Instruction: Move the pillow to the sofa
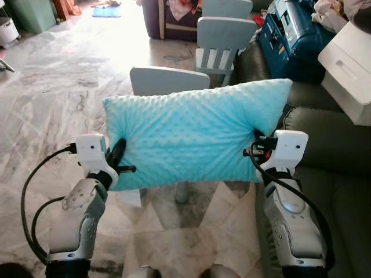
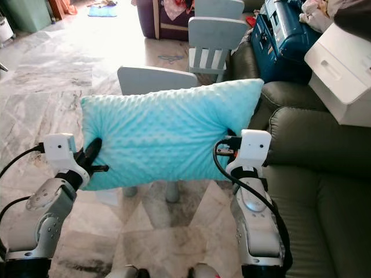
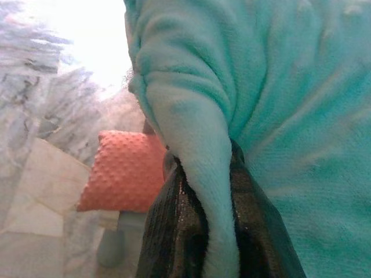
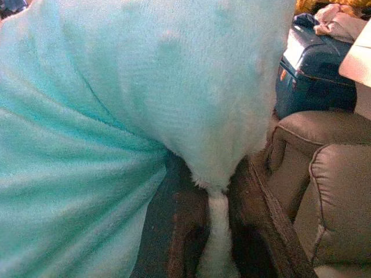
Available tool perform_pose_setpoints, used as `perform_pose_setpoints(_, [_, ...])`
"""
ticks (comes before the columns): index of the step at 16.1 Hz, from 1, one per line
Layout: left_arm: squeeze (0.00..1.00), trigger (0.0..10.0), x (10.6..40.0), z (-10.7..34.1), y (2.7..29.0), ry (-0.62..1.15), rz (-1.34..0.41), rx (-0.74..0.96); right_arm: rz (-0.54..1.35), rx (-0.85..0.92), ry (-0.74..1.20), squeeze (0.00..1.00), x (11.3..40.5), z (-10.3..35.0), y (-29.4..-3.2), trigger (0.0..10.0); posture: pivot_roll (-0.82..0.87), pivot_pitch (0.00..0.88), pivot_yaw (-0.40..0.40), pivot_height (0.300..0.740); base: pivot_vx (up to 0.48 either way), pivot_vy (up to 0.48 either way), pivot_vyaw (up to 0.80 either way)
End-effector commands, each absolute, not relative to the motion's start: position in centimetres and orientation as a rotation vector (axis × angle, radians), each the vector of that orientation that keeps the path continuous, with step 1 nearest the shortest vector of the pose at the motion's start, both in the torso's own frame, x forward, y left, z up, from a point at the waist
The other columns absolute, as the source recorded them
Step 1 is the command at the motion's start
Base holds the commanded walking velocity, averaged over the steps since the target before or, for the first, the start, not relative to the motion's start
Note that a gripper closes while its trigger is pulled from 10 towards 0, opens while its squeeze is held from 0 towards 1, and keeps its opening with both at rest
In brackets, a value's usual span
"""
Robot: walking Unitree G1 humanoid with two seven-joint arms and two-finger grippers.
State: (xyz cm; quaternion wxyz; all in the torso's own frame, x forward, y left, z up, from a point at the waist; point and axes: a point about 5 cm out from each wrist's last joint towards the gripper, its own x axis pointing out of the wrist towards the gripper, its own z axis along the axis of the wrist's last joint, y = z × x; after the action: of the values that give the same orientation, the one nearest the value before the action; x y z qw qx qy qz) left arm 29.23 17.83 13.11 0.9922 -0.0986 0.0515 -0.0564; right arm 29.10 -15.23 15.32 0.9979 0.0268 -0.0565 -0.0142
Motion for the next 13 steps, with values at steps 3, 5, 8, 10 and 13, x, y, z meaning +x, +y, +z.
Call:
perform_pose_setpoints(3, [0.0,10.0,29.24,13.26,17.12,0.109,-0.137,-0.204,-0.059,0.04,-0.111,0.0,29.06,15.35,-16.12,10.0,-0.02,0.15,-0.038,0.74,0.0,0.428,0.0])
perform_pose_setpoints(5, [0.0,10.0,29.22,13.23,16.99,0.108,-0.139,-0.204,-0.058,0.038,-0.112,0.0,29.13,15.4,-16.12,10.0,-0.02,0.15,-0.04,0.74,0.0,0.428,0.0])
perform_pose_setpoints(8, [0.0,10.0,29.17,13.26,16.81,0.105,-0.146,-0.182,-0.057,0.035,-0.111,0.0,29.19,15.42,-16.16,10.0,-0.03,0.151,-0.041,0.74,0.0,0.143,0.0])
perform_pose_setpoints(10, [0.0,10.0,29.18,13.23,16.7,0.108,-0.151,-0.188,-0.056,0.034,-0.11,0.0,29.2,15.44,-16.19,10.0,-0.03,0.152,-0.042,0.74,0.0,0.0,0.0])
perform_pose_setpoints(13, [0.0,10.0,29.22,13.29,16.57,0.104,-0.163,-0.167,-0.053,0.029,-0.108,0.0,29.25,15.44,-16.17,10.0,-0.03,0.153,-0.044,0.74,0.0,0.0,0.0])
